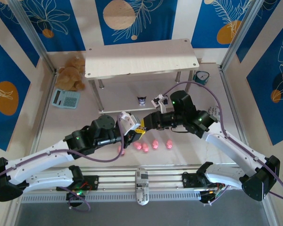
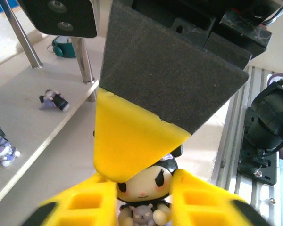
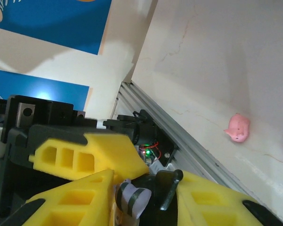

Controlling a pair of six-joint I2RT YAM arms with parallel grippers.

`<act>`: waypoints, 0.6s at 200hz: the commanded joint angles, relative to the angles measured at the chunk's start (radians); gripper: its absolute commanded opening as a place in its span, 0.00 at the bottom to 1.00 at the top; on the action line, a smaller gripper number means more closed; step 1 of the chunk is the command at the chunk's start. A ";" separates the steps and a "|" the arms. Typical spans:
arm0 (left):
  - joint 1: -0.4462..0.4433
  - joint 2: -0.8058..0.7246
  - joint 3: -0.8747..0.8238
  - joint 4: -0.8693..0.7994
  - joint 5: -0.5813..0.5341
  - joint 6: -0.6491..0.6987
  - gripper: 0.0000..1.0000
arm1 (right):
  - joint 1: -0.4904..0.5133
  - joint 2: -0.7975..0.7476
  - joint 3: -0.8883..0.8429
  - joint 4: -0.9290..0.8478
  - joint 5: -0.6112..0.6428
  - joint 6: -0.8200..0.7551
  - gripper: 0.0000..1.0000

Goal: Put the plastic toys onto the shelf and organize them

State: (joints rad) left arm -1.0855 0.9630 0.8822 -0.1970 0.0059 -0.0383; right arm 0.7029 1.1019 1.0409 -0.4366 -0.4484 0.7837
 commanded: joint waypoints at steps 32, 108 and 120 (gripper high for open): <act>-0.011 0.017 0.032 -0.001 -0.008 0.016 0.59 | 0.049 0.011 0.133 -0.111 0.000 -0.159 0.20; 0.069 -0.048 0.097 -0.195 0.178 0.046 0.63 | 0.066 0.099 0.391 -0.459 0.169 -0.485 0.18; 0.106 -0.059 0.116 -0.225 0.256 0.034 0.60 | 0.081 0.103 0.404 -0.486 0.210 -0.536 0.18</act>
State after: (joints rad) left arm -1.0401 0.9440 0.9352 -0.3408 0.0914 0.0063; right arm 0.7593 1.1923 1.3975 -0.7910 -0.3267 0.4061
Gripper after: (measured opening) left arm 0.627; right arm 0.263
